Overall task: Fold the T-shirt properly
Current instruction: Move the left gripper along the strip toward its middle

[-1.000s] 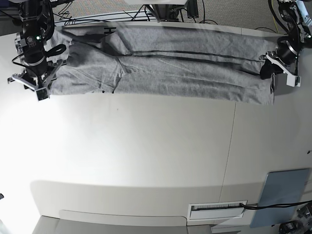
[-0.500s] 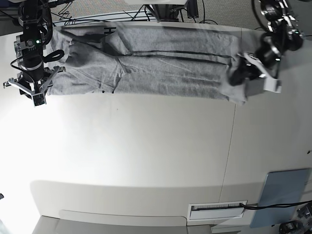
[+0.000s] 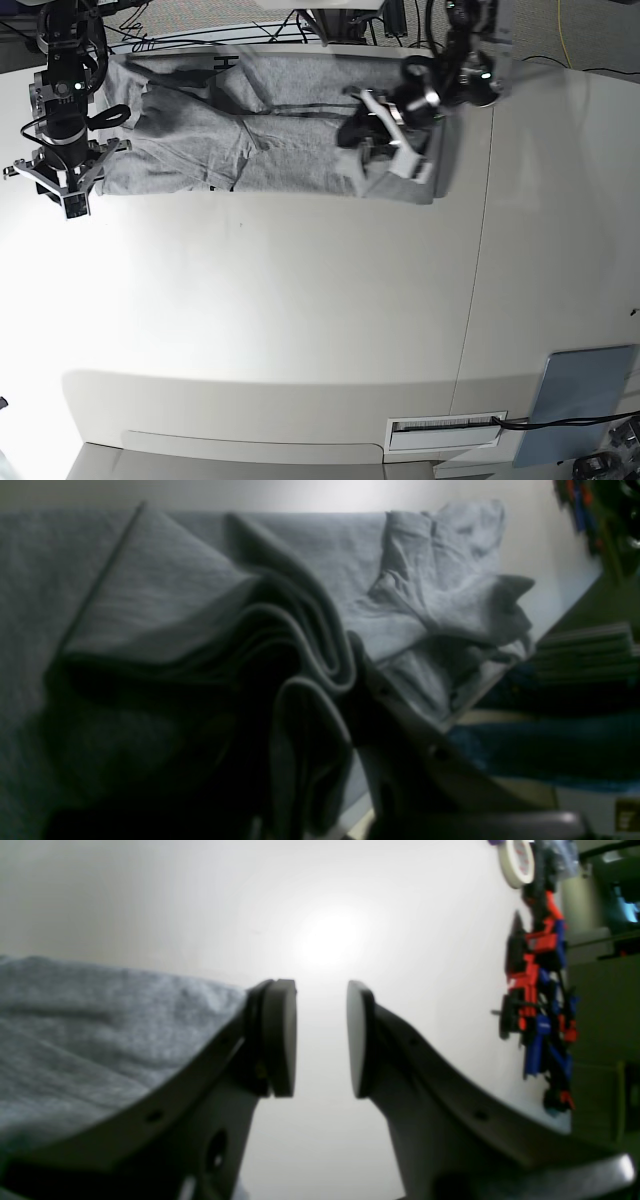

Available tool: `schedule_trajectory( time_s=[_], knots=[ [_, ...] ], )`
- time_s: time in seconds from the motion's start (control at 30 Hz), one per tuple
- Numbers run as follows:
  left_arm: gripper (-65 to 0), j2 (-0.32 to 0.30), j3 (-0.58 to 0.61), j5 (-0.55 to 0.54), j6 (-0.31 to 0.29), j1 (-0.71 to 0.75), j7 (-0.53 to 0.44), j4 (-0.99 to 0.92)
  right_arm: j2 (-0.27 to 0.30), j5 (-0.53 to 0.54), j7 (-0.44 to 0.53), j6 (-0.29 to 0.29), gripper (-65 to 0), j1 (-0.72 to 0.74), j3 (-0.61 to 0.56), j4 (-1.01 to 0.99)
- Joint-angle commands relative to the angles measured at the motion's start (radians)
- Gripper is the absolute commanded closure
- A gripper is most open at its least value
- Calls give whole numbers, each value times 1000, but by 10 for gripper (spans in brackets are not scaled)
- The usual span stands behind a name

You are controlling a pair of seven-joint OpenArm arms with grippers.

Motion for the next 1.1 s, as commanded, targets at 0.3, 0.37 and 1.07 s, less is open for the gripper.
schedule_trajectory(
  time_s=[0.3, 0.37, 1.07],
  knots=[
    [0, 90, 140, 113, 63, -57, -85, 14, 16, -56, 14, -53, -173, 6, 10, 16],
    [0, 101, 142, 120, 62, -60, -85, 14, 16, -103, 13, -72, -173, 6, 11, 16],
    [-341, 61, 130, 59, -208, -102, 10, 17, 16, 8, -9, -47, -173, 2, 378, -67]
  ],
)
